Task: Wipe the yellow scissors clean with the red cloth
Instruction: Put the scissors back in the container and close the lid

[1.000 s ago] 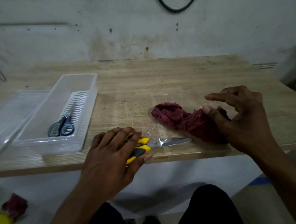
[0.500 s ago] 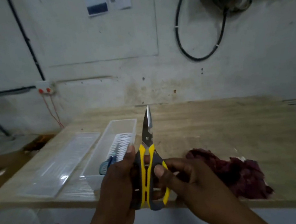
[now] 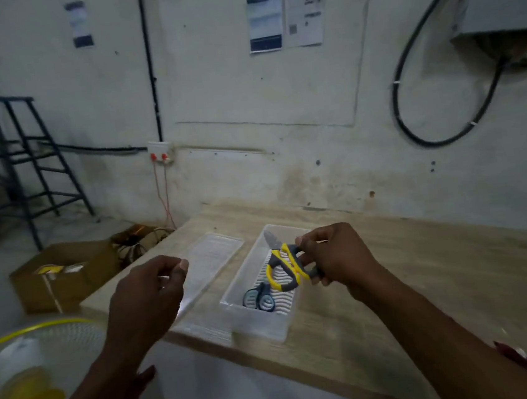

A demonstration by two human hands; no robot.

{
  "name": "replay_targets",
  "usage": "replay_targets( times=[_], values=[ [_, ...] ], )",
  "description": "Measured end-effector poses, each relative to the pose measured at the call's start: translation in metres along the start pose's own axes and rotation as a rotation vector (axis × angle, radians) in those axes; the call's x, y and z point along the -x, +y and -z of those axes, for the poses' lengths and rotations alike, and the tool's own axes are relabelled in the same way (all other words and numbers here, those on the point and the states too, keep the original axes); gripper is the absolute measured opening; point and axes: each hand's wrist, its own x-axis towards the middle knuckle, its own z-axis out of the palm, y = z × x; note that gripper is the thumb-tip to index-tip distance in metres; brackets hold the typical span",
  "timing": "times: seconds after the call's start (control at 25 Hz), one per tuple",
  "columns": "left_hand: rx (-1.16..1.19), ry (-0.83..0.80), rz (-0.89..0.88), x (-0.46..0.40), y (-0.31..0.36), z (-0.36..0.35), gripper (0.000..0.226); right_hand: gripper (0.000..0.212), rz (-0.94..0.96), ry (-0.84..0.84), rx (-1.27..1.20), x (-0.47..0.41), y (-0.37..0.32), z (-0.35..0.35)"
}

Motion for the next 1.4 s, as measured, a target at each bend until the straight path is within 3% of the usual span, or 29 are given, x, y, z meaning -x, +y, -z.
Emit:
replay_targets(
  times=[0.2,0.44,0.52,0.64,0.8,0.92,1.04,1.12,1.2,1.32,1.4],
  values=[
    [-0.49,-0.187,0.175,-0.022,-0.051,0.001,0.06,0.021,-0.092,0.085,0.088,-0.042,0.008,-0.037],
    [-0.609,-0.38,0.305,-0.029,-0.063,0.0,0.106,0.025,-0.144,-0.166,0.324,-0.051,-0.002,-0.049],
    [-0.54,-0.421,0.247,-0.029,-0.066,-0.002,0.121,0.02,-0.029,-0.157,0.539,-0.041,-0.008,-0.043],
    [-0.543,-0.415,0.195,-0.03,-0.067,-0.001,0.119,0.016,0.228,0.024,0.815,-0.019,-0.005,-0.038],
    [-0.491,-0.373,0.367,-0.022,-0.062,0.002,0.131,0.017,0.331,0.251,0.464,-0.005,0.023,-0.032],
    [-0.285,-0.313,0.394,-0.021,-0.045,0.009,0.103,0.022,0.24,0.366,0.184,0.0,0.062,-0.034],
    [0.047,-0.058,0.221,-0.029,-0.013,0.013,0.059,0.026,0.097,0.369,0.042,0.0,0.091,-0.036],
    [0.078,0.165,-0.047,-0.026,0.021,0.007,0.026,0.024,0.045,0.352,-0.05,-0.004,0.092,-0.034],
    [0.039,0.262,-0.343,-0.009,0.053,-0.01,0.018,0.027,0.058,0.346,-0.067,-0.002,0.087,-0.035],
    [-0.159,0.107,-0.651,0.024,0.077,-0.055,0.036,0.046,0.04,0.365,-0.131,-0.001,0.08,-0.034],
    [-0.32,-0.069,-0.737,0.039,0.083,-0.074,0.047,0.05,-0.013,0.315,-0.199,-0.005,0.085,-0.03]
  ],
)
